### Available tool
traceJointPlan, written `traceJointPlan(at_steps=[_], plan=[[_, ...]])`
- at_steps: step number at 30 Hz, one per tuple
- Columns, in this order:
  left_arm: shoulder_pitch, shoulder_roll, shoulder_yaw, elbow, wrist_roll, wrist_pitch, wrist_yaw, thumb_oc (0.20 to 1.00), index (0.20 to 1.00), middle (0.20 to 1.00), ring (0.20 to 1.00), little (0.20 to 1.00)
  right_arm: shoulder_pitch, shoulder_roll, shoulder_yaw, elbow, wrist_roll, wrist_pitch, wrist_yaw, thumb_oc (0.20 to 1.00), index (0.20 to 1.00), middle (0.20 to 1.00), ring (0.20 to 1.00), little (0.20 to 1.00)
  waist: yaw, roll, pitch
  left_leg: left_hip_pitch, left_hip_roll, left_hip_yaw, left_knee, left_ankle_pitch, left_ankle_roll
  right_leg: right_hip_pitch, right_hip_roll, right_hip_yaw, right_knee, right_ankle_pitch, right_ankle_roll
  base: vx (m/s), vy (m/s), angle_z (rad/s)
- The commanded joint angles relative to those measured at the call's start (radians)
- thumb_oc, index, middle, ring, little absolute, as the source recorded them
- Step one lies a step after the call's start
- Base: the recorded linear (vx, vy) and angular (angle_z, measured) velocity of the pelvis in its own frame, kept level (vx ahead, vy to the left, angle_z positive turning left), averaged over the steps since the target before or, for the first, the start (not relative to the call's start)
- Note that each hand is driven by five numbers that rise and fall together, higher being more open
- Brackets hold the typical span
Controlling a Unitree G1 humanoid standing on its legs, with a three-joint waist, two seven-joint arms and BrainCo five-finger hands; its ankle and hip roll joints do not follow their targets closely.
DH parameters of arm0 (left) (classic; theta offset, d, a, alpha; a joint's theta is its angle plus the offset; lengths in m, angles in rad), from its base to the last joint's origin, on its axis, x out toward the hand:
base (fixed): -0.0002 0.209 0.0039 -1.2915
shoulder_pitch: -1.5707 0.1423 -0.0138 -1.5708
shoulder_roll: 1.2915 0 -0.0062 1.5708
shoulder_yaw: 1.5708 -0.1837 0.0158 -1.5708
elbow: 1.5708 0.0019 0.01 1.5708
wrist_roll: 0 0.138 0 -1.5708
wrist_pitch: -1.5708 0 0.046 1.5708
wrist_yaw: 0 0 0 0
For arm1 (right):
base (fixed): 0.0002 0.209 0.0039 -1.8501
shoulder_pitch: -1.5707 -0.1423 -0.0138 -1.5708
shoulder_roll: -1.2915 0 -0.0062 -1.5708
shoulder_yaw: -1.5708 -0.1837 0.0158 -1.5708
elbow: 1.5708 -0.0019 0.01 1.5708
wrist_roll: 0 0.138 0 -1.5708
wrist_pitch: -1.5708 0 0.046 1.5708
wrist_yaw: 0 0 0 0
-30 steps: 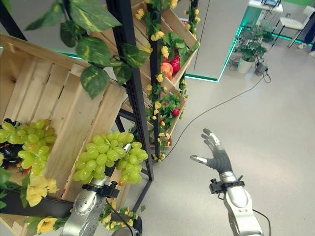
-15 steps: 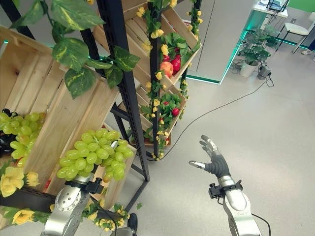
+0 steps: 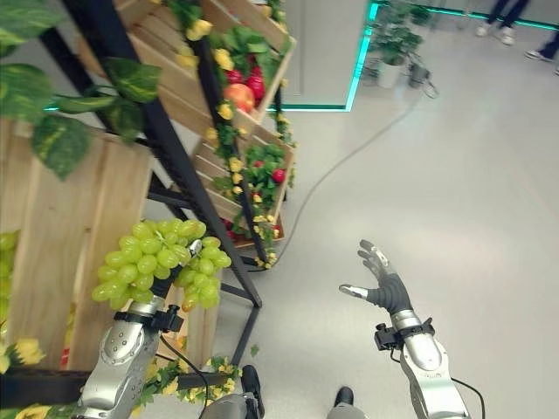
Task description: Pick up the fruits from the basket on one side to the basket on the other side
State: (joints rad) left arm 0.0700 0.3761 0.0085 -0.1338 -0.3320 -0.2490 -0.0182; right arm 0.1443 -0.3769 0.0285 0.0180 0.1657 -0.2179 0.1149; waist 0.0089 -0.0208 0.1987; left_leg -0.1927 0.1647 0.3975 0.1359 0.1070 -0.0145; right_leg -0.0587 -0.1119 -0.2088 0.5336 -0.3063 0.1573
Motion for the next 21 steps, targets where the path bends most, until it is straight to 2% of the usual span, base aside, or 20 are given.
traceJointPlan(at_steps=[1,2,4,5,6,7,10,12,13,14,15,16,17,18,19,20,21], plan=[[-0.051,0.035,0.035,-0.034,-0.025,-0.069,0.02,0.2,0.2,0.2,0.2,0.2,-0.079,-0.007,-0.005,-0.019,0.019,-0.052,-0.024,1.0,1.0,1.0,1.0,1.0,0.048,-0.006,-0.012,-0.084,-0.002,-0.045,-0.004,0.036,-0.041,0.155,0.065,0.015,-0.253,0.005,-0.089,-0.5,-0.303,-0.98],[-0.053,0.03,0.033,-0.037,-0.03,-0.069,0.017,0.2,0.2,0.2,0.2,0.2,-0.088,-0.015,-0.003,-0.017,0.023,-0.053,-0.029,1.0,1.0,1.0,1.0,1.0,0.053,0.002,0.001,-0.098,0.015,-0.057,-0.008,0.063,-0.059,0.142,0.079,0.021,-0.265,-0.001,-0.098,-0.54,-0.322,-1.19],[-0.046,0.012,0.026,-0.028,-0.036,-0.075,0.023,0.2,0.2,0.2,0.2,0.2,-0.093,-0.033,0.001,-0.009,0.036,-0.06,-0.034,1.0,1.0,1.0,1.0,1.0,0.047,0.028,0.027,-0.09,0.043,-0.07,-0.101,0.115,-0.086,0.127,0.107,0.012,-0.301,0.009,-0.104,-0.59,-0.33,-0.29],[-0.043,-0.006,0.01,-0.017,-0.052,-0.075,0.018,0.2,0.2,0.2,0.2,0.2,-0.089,-0.048,0.003,-0.006,0.043,-0.063,-0.04,1.0,1.0,1.0,1.0,1.0,0.038,0.045,0.039,-0.087,0.037,-0.077,-0.161,0.116,-0.088,0.124,0.111,0.017,-0.352,0.034,-0.107,-0.48,-0.246,0.34],[-0.043,-0.006,0.01,-0.017,-0.052,-0.075,0.018,0.2,0.2,0.2,0.2,0.2,-0.089,-0.049,0.003,-0.006,0.043,-0.063,-0.04,1.0,1.0,1.0,1.0,1.0,0.036,0.046,0.04,-0.086,0.037,-0.078,-0.163,0.118,-0.088,0.126,0.111,0.015,-0.355,0.035,-0.106,-0.52,-0.292,0.18],[-0.03,-0.014,-0.002,-0.011,-0.053,-0.077,0.007,0.2,0.2,0.2,0.2,0.2,-0.078,-0.064,-0.002,-0.009,0.049,-0.065,-0.036,1.0,1.0,1.0,1.0,1.0,0.026,0.06,0.05,-0.083,0.024,-0.112,-0.206,0.121,-0.099,0.135,0.126,0.006,-0.399,0.054,-0.116,-0.22,-0.153,0.02],[-0.026,-0.023,-0.009,-0.01,-0.054,-0.076,-0.001,0.2,0.2,0.2,0.2,0.2,-0.075,-0.079,-0.008,-0.006,0.053,-0.068,-0.036,1.0,1.0,1.0,1.0,1.0,0.023,0.061,0.064,-0.07,0.004,-0.145,-0.198,0.117,-0.108,0.15,0.124,-0.006,-0.432,0.078,-0.122,-0.32,-0.211,0.22],[-0.024,-0.024,-0.011,-0.006,-0.052,-0.07,-0.015,0.2,0.2,0.2,0.2,0.2,-0.068,-0.083,-0.013,-0.002,0.061,-0.062,-0.03,1.0,1.0,1.0,1.0,1.0,0.014,0.049,0.068,-0.058,-0.036,-0.181,-0.038,0.054,-0.094,0.13,0.111,-0.023,-0.453,0.121,-0.127,-0.28,-0.14,0.16],[-0.022,-0.024,-0.012,-0.01,-0.055,-0.066,-0.022,0.2,0.2,0.2,0.2,0.2,-0.062,-0.079,-0.016,-0.008,0.066,-0.059,-0.024,1.0,1.0,1.0,1.0,1.0,0.005,0.046,0.06,-0.049,-0.051,-0.173,-0.006,0.037,-0.09,0.128,0.107,-0.032,-0.467,0.134,-0.124,-0.29,-0.129,0.28],[-0.02,-0.024,-0.014,-0.014,-0.055,-0.064,-0.029,0.2,0.2,0.2,0.2,0.2,-0.049,-0.076,-0.018,-0.014,0.073,-0.059,-0.017,1.0,1.0,1.0,1.0,1.0,-0.005,0.023,0.058,-0.045,-0.071,-0.163,0.128,-0.048,-0.075,0.121,0.083,-0.039,-0.474,0.15,-0.126,-0.28,-0.097,0.42],[-0.02,-0.019,-0.01,-0.025,-0.06,-0.06,-0.047,0.2,0.2,0.2,0.2,0.2,-0.026,-0.066,-0.029,-0.023,0.076,-0.053,-0.002,1.0,1.0,1.0,1.0,1.0,-0.015,0.01,0.037,-0.019,-0.094,-0.189,0.238,-0.122,-0.062,0.109,0.061,-0.051,-0.48,0.166,-0.128,-0.22,-0.072,0.49],[-0.02,-0.019,-0.01,-0.026,-0.06,-0.059,-0.047,0.2,0.2,0.2,0.2,0.2,-0.025,-0.065,-0.029,-0.024,0.076,-0.053,-0.001,1.0,1.0,1.0,1.0,1.0,-0.017,0.01,0.035,-0.024,-0.094,-0.19,0.239,-0.119,-0.061,0.106,0.061,-0.053,-0.481,0.169,-0.128,-0.14,-0.037,0.61],[-0.021,-0.015,-0.01,-0.028,-0.056,-0.059,-0.052,0.2,0.2,0.2,0.2,0.2,-0.012,-0.06,-0.035,-0.027,0.082,-0.052,0.004,1.0,1.0,1.0,1.0,1.0,-0.022,0.002,0.027,-0.009,-0.113,-0.231,0.34,-0.144,-0.063,0.1,0.052,-0.049,-0.48,0.18,-0.133,-0.04,0.002,0.48],[-0.02,-0.011,-0.013,-0.032,-0.06,-0.057,-0.057,0.2,0.2,0.2,0.2,0.2,-0.007,-0.055,-0.035,-0.028,0.087,-0.049,0.009,1.0,1.0,1.0,1.0,1.0,-0.023,0.005,0.017,0.022,-0.123,-0.268,0.36,-0.167,-0.063,0.098,0.052,-0.045,-0.481,0.181,-0.133,-0.08,0.093,0.44],[-0.022,-0.006,-0.019,-0.04,-0.063,-0.054,-0.064,0.2,0.2,0.2,0.2,0.2,-0.004,-0.047,-0.033,-0.024,0.095,-0.045,0.015,1.0,1.0,1.0,1.0,1.0,-0.03,0.014,0.004,0.089,-0.153,-0.357,0.369,-0.185,-0.068,0.086,0.047,-0.039,-0.476,0.196,-0.125,-0.06,0.185,0.18],[-0.023,0.001,-0.02,-0.045,-0.062,-0.054,-0.067,0.2,0.2,0.2,0.2,0.2,-0.006,-0.045,-0.033,-0.021,0.096,-0.044,0.018,1.0,1.0,1.0,1.0,1.0,-0.035,0.027,-0.002,0.14,-0.149,-0.394,0.334,-0.203,-0.069,0.071,0.053,-0.029,-0.462,0.191,-0.12,-0.07,0.168,0.08],[-0.024,0.001,-0.02,-0.045,-0.062,-0.054,-0.067,0.2,0.2,0.2,0.2,0.2,-0.006,-0.045,-0.033,-0.021,0.096,-0.044,0.018,1.0,1.0,1.0,1.0,1.0,-0.036,0.023,-0.003,0.14,-0.154,-0.394,0.325,-0.195,-0.068,0.068,0.048,-0.03,-0.463,0.194,-0.12,-0.04,0.155,-0.08]])
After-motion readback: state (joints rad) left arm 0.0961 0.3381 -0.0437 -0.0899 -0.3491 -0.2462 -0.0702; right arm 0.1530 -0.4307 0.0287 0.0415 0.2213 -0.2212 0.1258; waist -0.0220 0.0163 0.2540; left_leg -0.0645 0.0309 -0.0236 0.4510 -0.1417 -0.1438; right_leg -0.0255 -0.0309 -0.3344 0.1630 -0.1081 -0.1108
